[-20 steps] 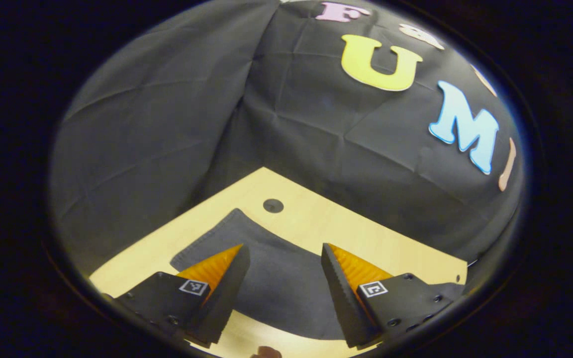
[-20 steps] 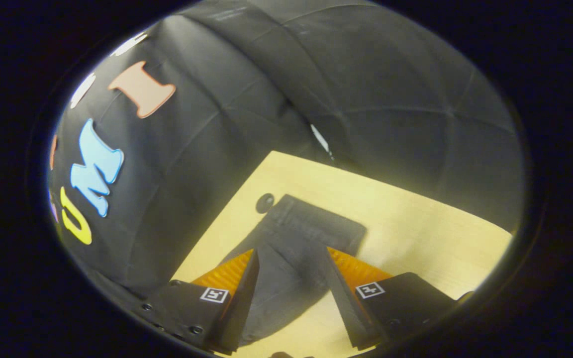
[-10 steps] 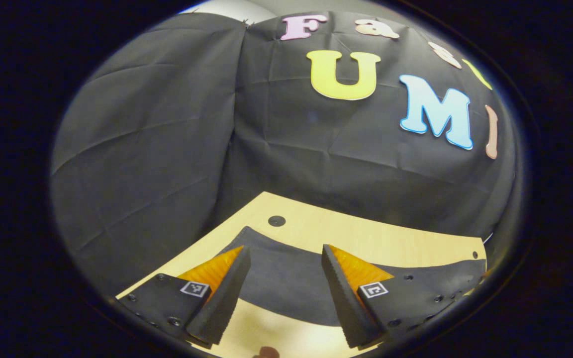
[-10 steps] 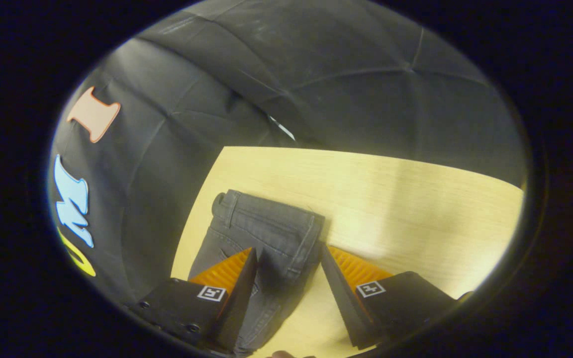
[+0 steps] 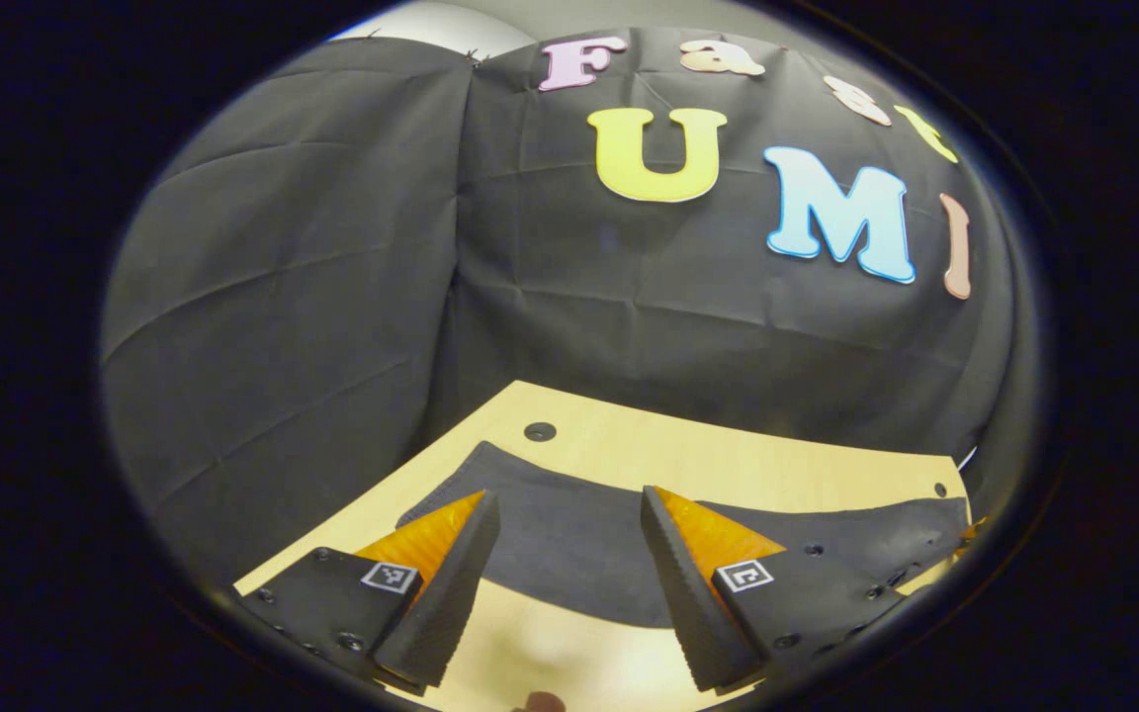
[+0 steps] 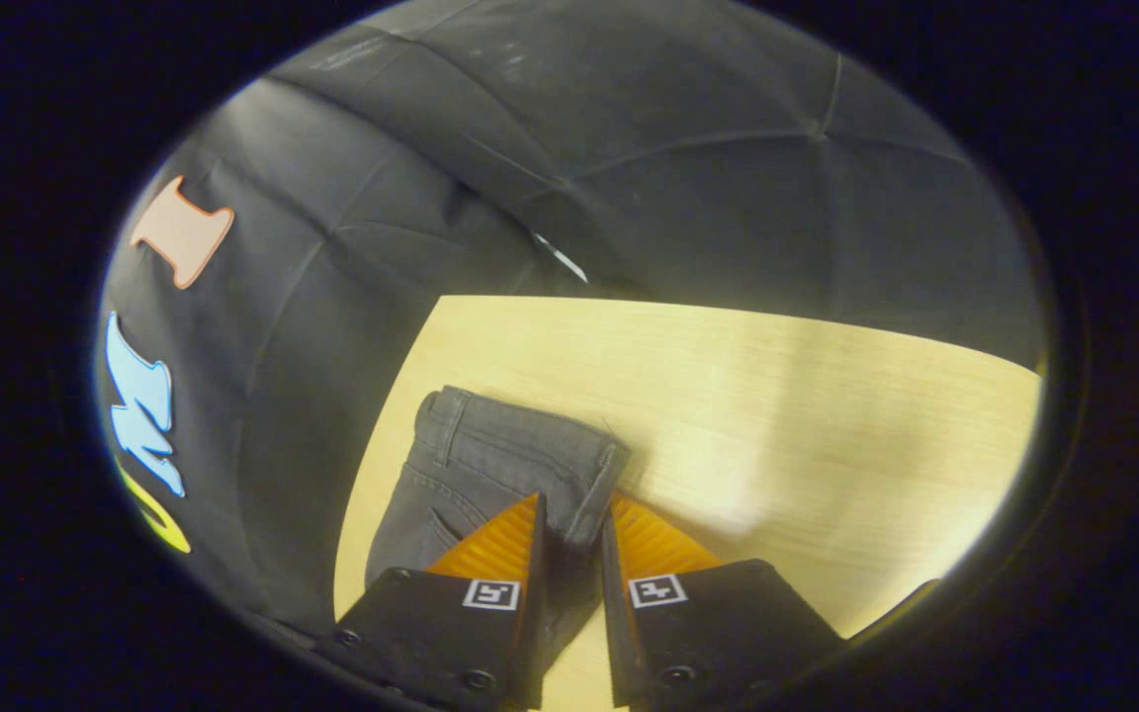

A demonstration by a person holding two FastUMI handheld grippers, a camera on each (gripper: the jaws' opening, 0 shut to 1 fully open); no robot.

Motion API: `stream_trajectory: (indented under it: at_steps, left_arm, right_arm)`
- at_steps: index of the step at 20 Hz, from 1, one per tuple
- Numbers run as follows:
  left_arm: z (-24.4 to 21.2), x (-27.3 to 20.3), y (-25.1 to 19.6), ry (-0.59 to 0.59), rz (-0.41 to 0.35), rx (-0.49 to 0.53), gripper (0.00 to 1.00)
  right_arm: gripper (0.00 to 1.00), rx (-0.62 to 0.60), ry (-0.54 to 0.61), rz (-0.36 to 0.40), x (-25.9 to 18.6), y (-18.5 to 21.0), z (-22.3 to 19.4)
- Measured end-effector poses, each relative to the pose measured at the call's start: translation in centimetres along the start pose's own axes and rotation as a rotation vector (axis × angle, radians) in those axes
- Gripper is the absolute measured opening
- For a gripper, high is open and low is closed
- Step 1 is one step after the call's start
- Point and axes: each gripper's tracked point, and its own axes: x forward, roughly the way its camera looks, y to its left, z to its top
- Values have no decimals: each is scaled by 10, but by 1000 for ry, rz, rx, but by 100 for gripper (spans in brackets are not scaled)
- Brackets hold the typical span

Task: Grasp the waist and the cuffs of the jeans and fold them to make the two legs overlap; first hold the waist and fold one-third of the jeans toward the cuffs, then hold the cuffs and fold the remaining one-third in the same direction to finish folding.

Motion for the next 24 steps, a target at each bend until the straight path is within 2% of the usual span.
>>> stream_trajectory:
  at_steps: [4,8,12,16,17,18,24]
  left_arm:
    - [-5,-11,-2,-5,-12,-13,94]
    - [2,-22,-3,-45,-32,-12,94]
    - [-3,-28,-16,-49,-73,-3,94]
    - [-9,-36,-31,-50,-127,-28,94]
    - [-9,-39,-34,-54,-137,-35,94]
    - [-9,-42,-36,-59,-147,-38,94]
    - [0,-56,-29,-103,-164,-39,94]
  right_arm:
    - [10,-42,-44,55,-18,14,9]
    - [10,-71,-106,147,-58,38,23]
    - [10,-84,-190,276,-108,59,45]
    - [9,-192,-300,395,-162,100,41]
    - [5,-236,-325,423,-175,113,35]
    - [9,-285,-349,449,-190,127,24]
    - [9,-618,-490,591,-249,210,-72]
